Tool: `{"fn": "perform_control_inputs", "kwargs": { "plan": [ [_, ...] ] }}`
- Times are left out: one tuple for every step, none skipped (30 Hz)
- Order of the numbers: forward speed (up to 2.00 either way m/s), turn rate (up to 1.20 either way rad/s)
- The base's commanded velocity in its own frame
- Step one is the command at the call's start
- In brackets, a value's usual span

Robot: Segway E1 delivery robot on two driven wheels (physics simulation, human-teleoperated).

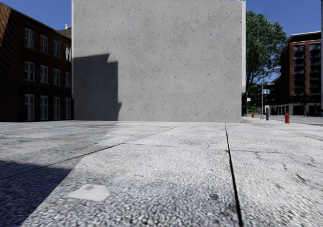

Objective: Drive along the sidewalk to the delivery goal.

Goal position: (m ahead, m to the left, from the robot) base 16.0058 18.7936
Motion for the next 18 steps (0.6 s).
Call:
{"fn": "perform_control_inputs", "kwargs": {
  "plan": [
    [2.0,0.48],
    [2.0,0.48],
    [2.0,0.48],
    [2.0,0.48],
    [2.0,0.48],
    [2.0,0.48],
    [2.0,0.48],
    [2.0,0.48],
    [2.0,0.48],
    [2.0,0.48],
    [2.0,0.48],
    [2.0,0.48],
    [2.0,0.48],
    [2.0,0.48],
    [2.0,0.48],
    [2.0,0.48],
    [2.0,0.48],
    [2.0,0.48]
  ]
}}
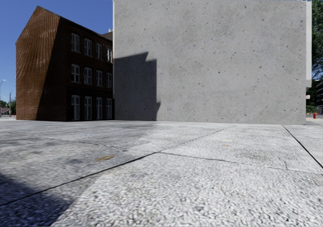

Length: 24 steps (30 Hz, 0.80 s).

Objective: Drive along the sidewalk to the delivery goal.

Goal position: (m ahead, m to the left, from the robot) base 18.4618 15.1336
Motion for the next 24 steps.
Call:
{"fn": "perform_control_inputs", "kwargs": {
  "plan": [
    [2.0,0.48],
    [2.0,0.48],
    [2.0,0.48],
    [2.0,0.48],
    [2.0,0.48],
    [2.0,0.48],
    [2.0,0.48],
    [2.0,0.48],
    [2.0,0.48],
    [2.0,0.48],
    [2.0,0.48],
    [2.0,0.48],
    [2.0,0.48],
    [2.0,0.48],
    [2.0,0.48],
    [2.0,0.48],
    [2.0,0.48],
    [2.0,0.48],
    [2.0,0.48],
    [2.0,0.48],
    [2.0,0.48],
    [2.0,0.48],
    [2.0,0.48],
    [2.0,0.48]
  ]
}}
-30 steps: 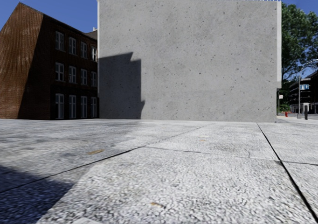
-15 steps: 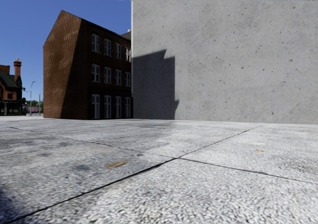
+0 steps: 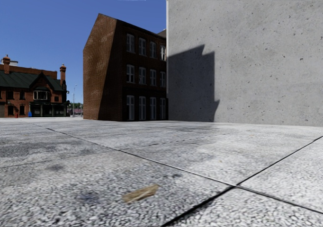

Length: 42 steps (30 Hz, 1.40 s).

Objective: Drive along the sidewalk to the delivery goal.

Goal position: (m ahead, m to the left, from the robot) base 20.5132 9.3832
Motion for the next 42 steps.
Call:
{"fn": "perform_control_inputs", "kwargs": {
  "plan": [
    [2.0,0.48],
    [2.0,0.48],
    [2.0,0.48],
    [2.0,0.47],
    [2.0,0.47],
    [2.0,0.46],
    [2.0,0.46],
    [2.0,0.46],
    [2.0,0.46],
    [2.0,0.46],
    [2.0,0.46],
    [2.0,0.46],
    [2.0,0.46],
    [2.0,0.46],
    [2.0,0.46],
    [2.0,0.46],
    [2.0,0.46],
    [2.0,0.46],
    [2.0,0.45],
    [2.0,0.44],
    [2.0,0.44],
    [2.0,0.43],
    [2.0,0.42],
    [2.0,0.42],
    [2.0,0.42],
    [2.0,0.42],
    [2.0,0.41],
    [2.0,0.41],
    [2.0,0.41],
    [2.0,0.41],
    [2.0,0.4],
    [2.0,0.35],
    [2.0,0.0],
    [2.0,0.0],
    [2.0,0.0],
    [2.0,0.0],
    [2.0,0.0],
    [2.0,0.0],
    [2.0,0.0],
    [2.0,0.0],
    [2.0,0.0],
    [2.0,0.0]
  ]
}}
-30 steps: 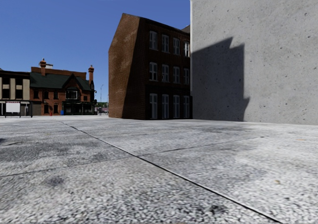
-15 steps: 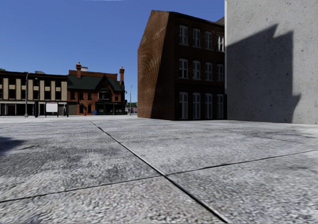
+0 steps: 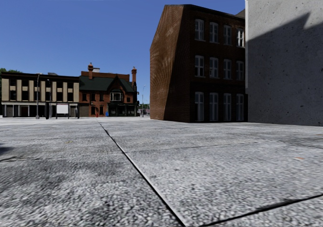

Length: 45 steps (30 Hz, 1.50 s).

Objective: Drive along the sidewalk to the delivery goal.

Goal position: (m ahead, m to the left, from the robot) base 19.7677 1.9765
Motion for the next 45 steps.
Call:
{"fn": "perform_control_inputs", "kwargs": {
  "plan": [
    [2.0,0.0],
    [2.0,0.0],
    [2.0,0.0],
    [2.0,0.0],
    [2.0,0.0],
    [2.0,0.0],
    [2.0,0.0],
    [2.0,0.0],
    [2.0,0.0],
    [2.0,0.0],
    [2.0,0.0],
    [2.0,0.0],
    [2.0,0.0],
    [2.0,0.0],
    [2.0,0.0],
    [2.0,0.0],
    [2.0,0.0],
    [2.0,0.0],
    [2.0,0.0],
    [2.0,0.0],
    [2.0,0.0],
    [2.0,0.0],
    [2.0,0.0],
    [2.0,0.0],
    [2.0,0.0],
    [2.0,0.0],
    [2.0,0.0],
    [2.0,0.0],
    [2.0,0.0],
    [2.0,0.0],
    [2.0,0.0],
    [2.0,0.0],
    [2.0,0.0],
    [2.0,0.0],
    [2.0,0.0],
    [2.0,0.0],
    [2.0,0.0],
    [2.0,0.0],
    [2.0,0.0],
    [2.0,0.0],
    [2.0,0.0],
    [2.0,0.0],
    [2.0,0.0],
    [2.0,0.0],
    [2.0,0.0]
  ]
}}
